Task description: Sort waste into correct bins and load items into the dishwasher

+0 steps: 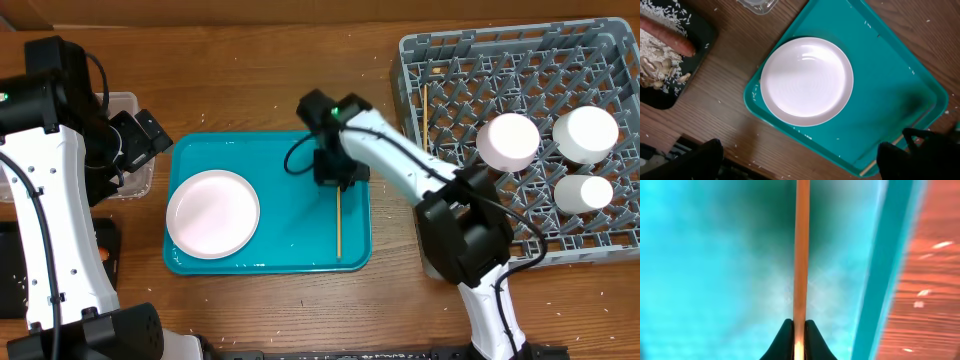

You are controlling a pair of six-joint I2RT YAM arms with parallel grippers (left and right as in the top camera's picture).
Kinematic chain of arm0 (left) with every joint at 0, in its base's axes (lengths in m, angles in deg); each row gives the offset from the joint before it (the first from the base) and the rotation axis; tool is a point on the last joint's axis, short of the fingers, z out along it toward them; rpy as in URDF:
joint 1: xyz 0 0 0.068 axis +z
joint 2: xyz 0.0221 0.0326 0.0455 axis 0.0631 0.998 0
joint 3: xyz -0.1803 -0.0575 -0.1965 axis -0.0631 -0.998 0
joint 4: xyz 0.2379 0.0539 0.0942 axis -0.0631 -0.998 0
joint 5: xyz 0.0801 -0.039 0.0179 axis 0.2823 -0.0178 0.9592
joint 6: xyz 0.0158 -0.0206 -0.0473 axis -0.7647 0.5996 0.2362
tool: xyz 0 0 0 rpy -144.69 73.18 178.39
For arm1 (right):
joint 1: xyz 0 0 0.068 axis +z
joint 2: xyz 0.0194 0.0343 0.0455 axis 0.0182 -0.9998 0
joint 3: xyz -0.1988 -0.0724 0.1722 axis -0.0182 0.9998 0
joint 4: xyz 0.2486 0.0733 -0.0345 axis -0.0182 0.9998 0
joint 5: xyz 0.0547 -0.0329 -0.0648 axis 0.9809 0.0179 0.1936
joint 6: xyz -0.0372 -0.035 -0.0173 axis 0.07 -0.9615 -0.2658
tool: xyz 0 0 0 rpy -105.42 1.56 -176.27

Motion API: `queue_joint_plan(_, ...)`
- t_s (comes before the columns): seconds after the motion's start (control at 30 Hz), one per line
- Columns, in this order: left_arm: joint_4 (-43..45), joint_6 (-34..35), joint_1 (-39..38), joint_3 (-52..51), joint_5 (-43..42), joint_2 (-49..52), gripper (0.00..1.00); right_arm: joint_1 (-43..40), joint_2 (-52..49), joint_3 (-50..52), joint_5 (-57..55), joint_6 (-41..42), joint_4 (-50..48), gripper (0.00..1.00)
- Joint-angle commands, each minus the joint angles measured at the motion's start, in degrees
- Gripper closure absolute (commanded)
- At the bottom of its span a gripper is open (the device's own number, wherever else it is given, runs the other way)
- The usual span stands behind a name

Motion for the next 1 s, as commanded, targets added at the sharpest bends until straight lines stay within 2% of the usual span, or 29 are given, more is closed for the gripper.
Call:
queue_joint_plan(0.0,0.13,0.57,0.22,-0.24,0.02,0.09,0.00,-5.51,7.63,-10.58,-7.50,-1.68,5.44,0.96)
queue_joint_plan(0.1,0.13,0.57,0.20,-0.24,0.02,0.09,0.00,-9.31,10.38,-15.58,-9.81,-6.56,7.85,0.96)
queue_joint_plan(0.17,0.13,0.57,0.20,-0.24,0.04,0.09,0.00,-14.53,13.60,-17.97,-9.73,-12.63,8.61,0.96)
queue_joint_plan(0.4,0.13,0.57,0.20,-0.24,0.02,0.09,0.00,-26.80,14.51,-16.98,-9.51,-24.41,7.23,0.95)
queue_joint_plan(0.8,0.13,0.55,0.20,-0.24,0.02,0.09,0.00,-27.98,6.12,-15.72,-5.07,-26.14,4.87,0.94)
queue_joint_plan(0.9,0.11,0.55,0.22,-0.24,0.02,0.09,0.00,-27.98,5.64,-15.72,-4.26,-26.14,4.92,0.90)
queue_joint_plan(0.97,0.13,0.57,0.22,-0.24,0.02,0.09,0.00,-27.98,5.64,-15.72,-4.00,-26.14,5.40,0.83)
